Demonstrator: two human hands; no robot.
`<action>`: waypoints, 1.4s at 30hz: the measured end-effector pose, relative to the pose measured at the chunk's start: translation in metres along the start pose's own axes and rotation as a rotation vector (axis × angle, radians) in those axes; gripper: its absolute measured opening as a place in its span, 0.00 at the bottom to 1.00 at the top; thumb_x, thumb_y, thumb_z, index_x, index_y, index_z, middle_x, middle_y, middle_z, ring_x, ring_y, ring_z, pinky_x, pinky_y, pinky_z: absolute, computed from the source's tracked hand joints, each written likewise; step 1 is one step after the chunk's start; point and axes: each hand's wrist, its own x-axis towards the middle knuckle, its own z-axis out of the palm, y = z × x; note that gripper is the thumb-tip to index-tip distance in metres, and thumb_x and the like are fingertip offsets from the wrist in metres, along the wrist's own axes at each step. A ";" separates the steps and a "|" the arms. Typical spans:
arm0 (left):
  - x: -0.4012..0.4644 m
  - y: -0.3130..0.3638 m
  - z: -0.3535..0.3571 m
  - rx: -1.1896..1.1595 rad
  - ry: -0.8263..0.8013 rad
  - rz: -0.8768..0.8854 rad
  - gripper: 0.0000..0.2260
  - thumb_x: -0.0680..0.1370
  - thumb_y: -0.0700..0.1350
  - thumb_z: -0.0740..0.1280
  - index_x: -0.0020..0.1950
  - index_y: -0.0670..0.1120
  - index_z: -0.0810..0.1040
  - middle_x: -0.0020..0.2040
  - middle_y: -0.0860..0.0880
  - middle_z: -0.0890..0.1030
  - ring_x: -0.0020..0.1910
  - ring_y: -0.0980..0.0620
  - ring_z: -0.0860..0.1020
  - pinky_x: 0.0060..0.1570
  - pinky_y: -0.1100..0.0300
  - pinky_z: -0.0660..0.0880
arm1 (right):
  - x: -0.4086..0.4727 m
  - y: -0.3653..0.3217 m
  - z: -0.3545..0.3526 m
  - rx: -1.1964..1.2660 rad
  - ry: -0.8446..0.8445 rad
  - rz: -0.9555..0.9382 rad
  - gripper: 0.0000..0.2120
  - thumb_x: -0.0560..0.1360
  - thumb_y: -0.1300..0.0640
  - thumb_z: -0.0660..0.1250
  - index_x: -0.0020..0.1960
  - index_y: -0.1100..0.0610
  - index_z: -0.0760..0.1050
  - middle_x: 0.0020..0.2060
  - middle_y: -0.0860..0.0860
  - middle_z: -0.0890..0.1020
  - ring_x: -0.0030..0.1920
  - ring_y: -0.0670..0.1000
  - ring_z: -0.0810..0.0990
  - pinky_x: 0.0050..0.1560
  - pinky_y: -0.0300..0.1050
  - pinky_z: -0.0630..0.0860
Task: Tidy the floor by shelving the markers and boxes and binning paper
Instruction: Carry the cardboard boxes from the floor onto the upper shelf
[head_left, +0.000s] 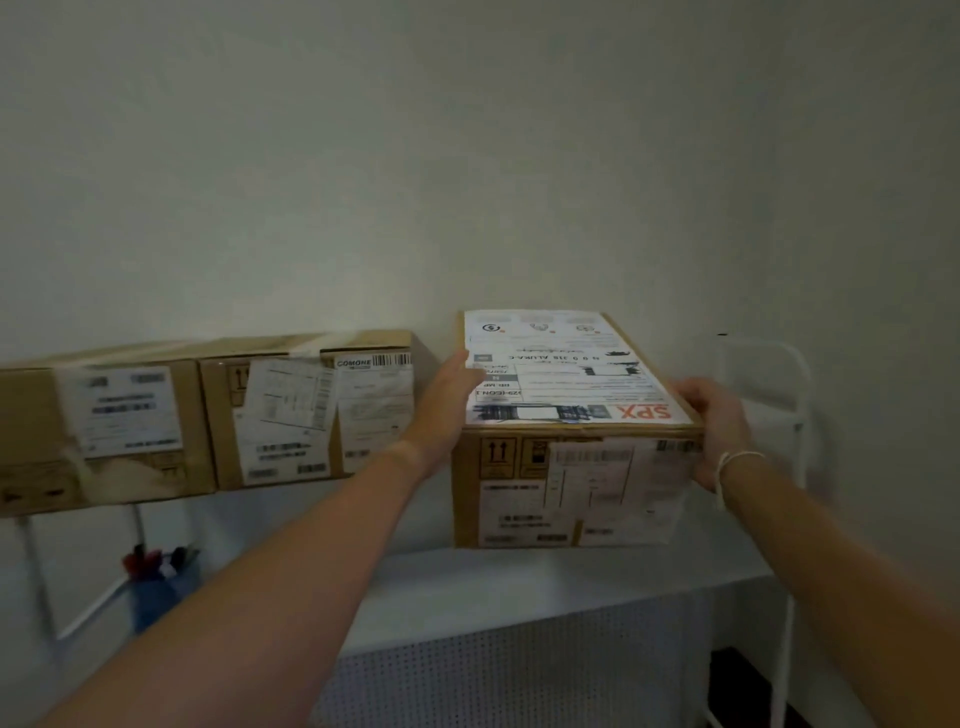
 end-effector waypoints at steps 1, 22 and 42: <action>0.001 -0.001 0.002 0.074 0.075 0.004 0.19 0.81 0.47 0.56 0.71 0.48 0.67 0.68 0.47 0.73 0.66 0.48 0.72 0.65 0.49 0.68 | 0.005 0.001 0.001 0.014 0.098 -0.043 0.17 0.71 0.48 0.59 0.36 0.56 0.81 0.31 0.54 0.83 0.29 0.52 0.81 0.33 0.40 0.77; 0.045 0.015 -0.030 1.171 0.141 0.264 0.26 0.71 0.67 0.63 0.61 0.51 0.79 0.57 0.52 0.83 0.55 0.53 0.79 0.60 0.54 0.73 | 0.044 0.010 0.052 -0.494 -0.096 -0.356 0.34 0.73 0.46 0.66 0.74 0.50 0.54 0.70 0.55 0.67 0.65 0.55 0.69 0.61 0.49 0.68; 0.058 -0.019 -0.040 1.611 0.369 -0.027 0.31 0.77 0.62 0.57 0.75 0.47 0.56 0.74 0.44 0.63 0.74 0.38 0.58 0.69 0.38 0.59 | 0.070 0.047 0.090 -1.351 -0.057 -0.375 0.44 0.76 0.60 0.61 0.72 0.43 0.29 0.76 0.56 0.43 0.62 0.60 0.74 0.47 0.50 0.75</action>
